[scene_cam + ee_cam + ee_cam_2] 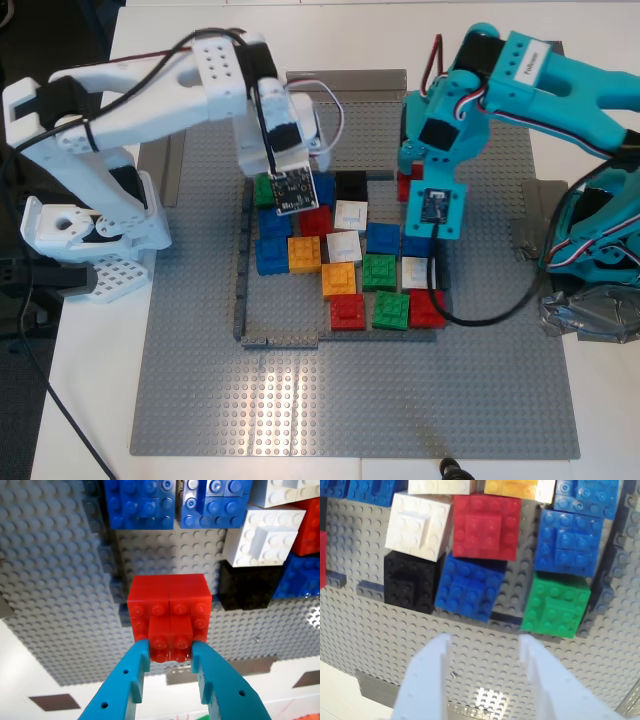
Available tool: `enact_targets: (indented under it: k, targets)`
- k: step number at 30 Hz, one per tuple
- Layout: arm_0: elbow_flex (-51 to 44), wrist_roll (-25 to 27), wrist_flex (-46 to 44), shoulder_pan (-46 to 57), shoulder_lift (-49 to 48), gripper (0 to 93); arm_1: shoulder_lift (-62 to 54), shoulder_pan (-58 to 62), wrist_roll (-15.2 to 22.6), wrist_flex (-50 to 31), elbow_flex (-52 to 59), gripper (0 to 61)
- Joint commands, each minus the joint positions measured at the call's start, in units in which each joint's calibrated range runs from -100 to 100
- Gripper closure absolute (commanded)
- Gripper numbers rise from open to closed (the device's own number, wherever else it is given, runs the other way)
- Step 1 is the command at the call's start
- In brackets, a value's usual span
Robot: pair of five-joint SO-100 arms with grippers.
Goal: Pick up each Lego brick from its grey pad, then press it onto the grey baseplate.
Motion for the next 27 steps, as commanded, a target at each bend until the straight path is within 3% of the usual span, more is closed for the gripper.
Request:
enact_targets:
  k: [1, 12, 21, 27]
  targets:
    - [-1.16, -0.30, -2.06, -0.25, 1.56, 92.7, -5.39, -2.71, 0.25, 4.32, -6.11, 54.0]
    - [-1.16, -0.35, -4.75, -0.32, 6.88, 92.7, -5.56, -12.93, 4.25, 13.27, -14.06, 61.1]
    - [-1.07, -1.23, -5.81, -1.19, 8.59, 92.7, -4.79, -24.90, 5.52, 12.29, -15.50, 61.2]
    - [-0.62, -2.30, -7.76, -2.13, 8.59, 92.7, 1.57, -30.13, 5.03, 12.78, -22.01, 61.2]
